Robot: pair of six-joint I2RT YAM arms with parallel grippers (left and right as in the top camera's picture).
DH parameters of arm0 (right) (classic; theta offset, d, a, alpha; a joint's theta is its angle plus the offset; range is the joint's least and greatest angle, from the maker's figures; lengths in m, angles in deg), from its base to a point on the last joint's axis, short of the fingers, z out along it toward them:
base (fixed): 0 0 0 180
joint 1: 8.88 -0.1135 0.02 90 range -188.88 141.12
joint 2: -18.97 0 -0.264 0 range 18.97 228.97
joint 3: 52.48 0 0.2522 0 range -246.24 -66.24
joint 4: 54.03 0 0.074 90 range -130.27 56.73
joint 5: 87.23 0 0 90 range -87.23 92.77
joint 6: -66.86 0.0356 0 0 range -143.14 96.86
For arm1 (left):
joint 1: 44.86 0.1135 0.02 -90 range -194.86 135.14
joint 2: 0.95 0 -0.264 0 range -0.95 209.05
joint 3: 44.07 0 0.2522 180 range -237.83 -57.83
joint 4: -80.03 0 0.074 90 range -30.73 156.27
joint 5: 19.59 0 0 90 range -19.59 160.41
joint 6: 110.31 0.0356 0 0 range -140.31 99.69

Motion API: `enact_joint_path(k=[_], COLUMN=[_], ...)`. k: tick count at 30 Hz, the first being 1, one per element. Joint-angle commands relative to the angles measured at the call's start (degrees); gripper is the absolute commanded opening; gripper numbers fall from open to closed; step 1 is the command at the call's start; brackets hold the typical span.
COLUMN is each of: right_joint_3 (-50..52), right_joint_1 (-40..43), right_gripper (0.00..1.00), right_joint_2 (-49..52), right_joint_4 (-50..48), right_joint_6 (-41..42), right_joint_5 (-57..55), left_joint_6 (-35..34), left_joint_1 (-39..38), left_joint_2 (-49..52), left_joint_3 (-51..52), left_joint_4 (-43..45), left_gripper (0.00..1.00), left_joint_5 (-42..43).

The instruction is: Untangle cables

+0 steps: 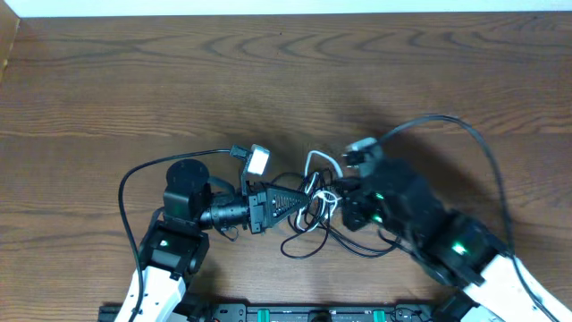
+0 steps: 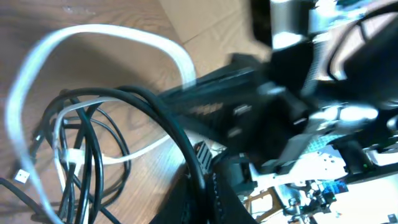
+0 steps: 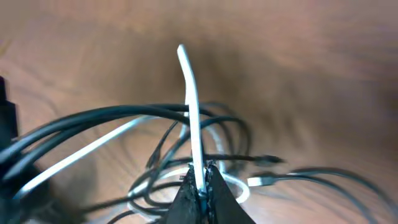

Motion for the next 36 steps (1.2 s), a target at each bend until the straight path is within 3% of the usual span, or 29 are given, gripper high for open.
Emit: enact_joint_path(k=[1,10,16,21,26,33,34,35,36], right_joint_3=[-0.52,-0.5,-0.5,-0.5,-0.5,-0.5,-0.5,-0.5,-0.5], right_joint_1=[0.68,0.68,0.68,0.72,0.72,1.25,1.53,1.81,2.16], right_gripper=[0.01,0.01,0.01,0.02,0.27,0.53,0.61,0.75,0.81], right_joint_2=[-6.84,-15.67,-11.13,-2.86,5.57,9.75,9.44,9.11,8.72], right_joint_4=[1.66,1.64,-2.62,-8.5,-12.44,-10.34,-9.64,-9.11,-8.59], right_joint_6=[-0.15,-1.25,-1.29,-4.66,-4.55,3.02,3.78,4.02,4.02], right_joint_5=[-5.55,-11.67,-16.81,-19.61,-20.72,-20.76,-20.74,-20.74,-20.74], left_joint_6=[4.39,4.35,4.39,8.96,9.27,9.25,9.25,9.22,9.25], left_joint_1=[0.11,0.09,0.09,0.09,0.09,0.11,0.11,0.11,0.11], left_joint_2=[0.96,5.2,6.29,6.29,6.29,6.29,6.29,6.29,6.29], left_joint_3=[-0.42,-0.42,-0.42,-0.42,-0.42,-0.42,-0.44,-0.42,-0.44], left_joint_4=[0.31,0.31,0.35,0.35,0.35,0.37,0.37,0.37,0.37], left_gripper=[0.08,0.08,0.08,0.08,0.08,0.08,0.08,0.08,0.08], left_joint_5=[0.37,0.44,2.99,11.39,13.03,9.09,8.2,7.32,6.6])
